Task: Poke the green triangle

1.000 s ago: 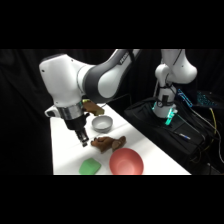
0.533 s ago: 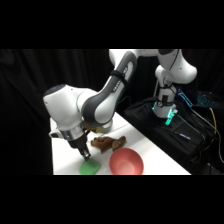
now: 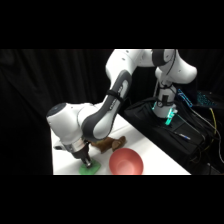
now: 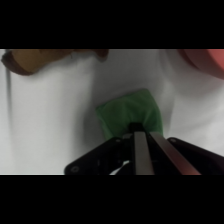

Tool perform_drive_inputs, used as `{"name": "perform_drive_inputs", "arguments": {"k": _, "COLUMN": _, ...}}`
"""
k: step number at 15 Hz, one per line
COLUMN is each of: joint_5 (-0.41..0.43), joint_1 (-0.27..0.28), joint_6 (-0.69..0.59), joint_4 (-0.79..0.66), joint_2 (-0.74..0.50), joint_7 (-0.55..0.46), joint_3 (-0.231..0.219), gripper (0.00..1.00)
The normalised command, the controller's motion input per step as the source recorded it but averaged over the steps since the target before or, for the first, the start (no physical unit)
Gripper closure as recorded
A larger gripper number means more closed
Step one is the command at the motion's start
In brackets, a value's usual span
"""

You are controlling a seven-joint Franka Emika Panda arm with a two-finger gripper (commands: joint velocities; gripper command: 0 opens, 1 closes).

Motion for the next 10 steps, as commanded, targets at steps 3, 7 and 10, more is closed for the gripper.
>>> {"name": "perform_drive_inputs", "arguments": {"k": 3, "joint_5": 0.022, "joint_1": 0.042, "joint_6": 0.05, "joint_4": -0.16, "joint_2": -0.19, "joint_7": 0.04, "joint_3": 0.008, "gripper": 0.96}}
{"name": "perform_drive_inputs", "arguments": {"k": 7, "joint_5": 0.019, "joint_1": 0.075, "joint_6": 0.0, "joint_4": -0.42, "joint_2": -0.54, "joint_7": 0.15, "joint_3": -0.005, "gripper": 0.97}}
{"name": "perform_drive_inputs", "arguments": {"k": 10, "joint_5": 0.003, "joint_1": 0.095, "joint_6": -0.18, "joint_4": -0.4, "joint_2": -0.61, "joint_7": 0.25, "joint_3": -0.051, "gripper": 0.69}}
